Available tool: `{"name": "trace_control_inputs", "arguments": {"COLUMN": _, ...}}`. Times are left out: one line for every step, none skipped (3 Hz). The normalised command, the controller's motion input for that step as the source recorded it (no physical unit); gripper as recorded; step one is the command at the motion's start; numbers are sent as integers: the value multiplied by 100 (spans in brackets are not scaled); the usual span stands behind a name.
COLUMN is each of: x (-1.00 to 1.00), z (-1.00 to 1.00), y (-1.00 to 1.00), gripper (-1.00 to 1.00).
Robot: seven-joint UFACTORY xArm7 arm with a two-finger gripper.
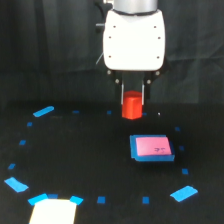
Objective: Pick up the red object from the table
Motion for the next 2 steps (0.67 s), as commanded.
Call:
{"name": "trace_control_inputs", "arguments": {"x": -40, "z": -33, "y": -1, "gripper": -100}}
{"name": "trace_control_inputs", "arguments": {"x": 31, "z": 11, "y": -7, "gripper": -100}}
